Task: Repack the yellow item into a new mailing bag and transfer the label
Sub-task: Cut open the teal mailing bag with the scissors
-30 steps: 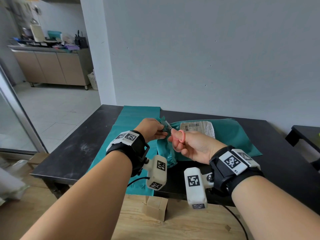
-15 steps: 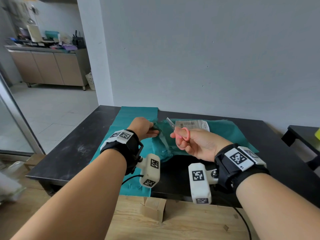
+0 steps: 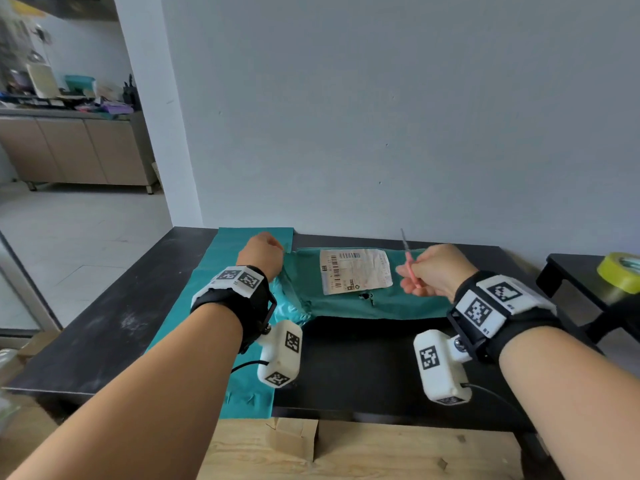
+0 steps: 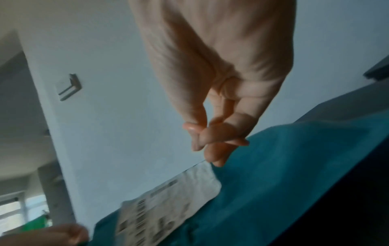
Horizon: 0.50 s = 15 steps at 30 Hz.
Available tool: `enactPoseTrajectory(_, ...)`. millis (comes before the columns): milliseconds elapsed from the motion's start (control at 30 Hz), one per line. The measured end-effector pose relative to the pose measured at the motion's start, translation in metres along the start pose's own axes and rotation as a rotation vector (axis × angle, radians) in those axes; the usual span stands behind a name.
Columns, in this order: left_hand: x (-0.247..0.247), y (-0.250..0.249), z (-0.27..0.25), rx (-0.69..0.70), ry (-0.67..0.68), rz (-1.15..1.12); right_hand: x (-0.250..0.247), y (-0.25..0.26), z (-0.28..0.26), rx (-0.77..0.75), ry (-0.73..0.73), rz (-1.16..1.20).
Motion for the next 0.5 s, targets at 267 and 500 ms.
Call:
enactPoseTrajectory(267, 0.019, -0.001, 0.007, 0.055, 0.008, 0.231, -0.067, -0.058, 0.046, 0.099, -0.424, -0.605)
enactPoseTrajectory(500, 0.026, 0.000, 0.013, 0.051, 0.006, 0.281, -0.083, -0.088, 0.038, 0.238, -0.379, -0.808)
Point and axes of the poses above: each hand's wrist, its own z-axis towards the middle knuckle, its own x-axis out of the palm, y = z × x, the point moved 2 cm from there along z, towards the middle knuckle, and after that the axes turned 4 degrees about x, right-handed, at the moved point
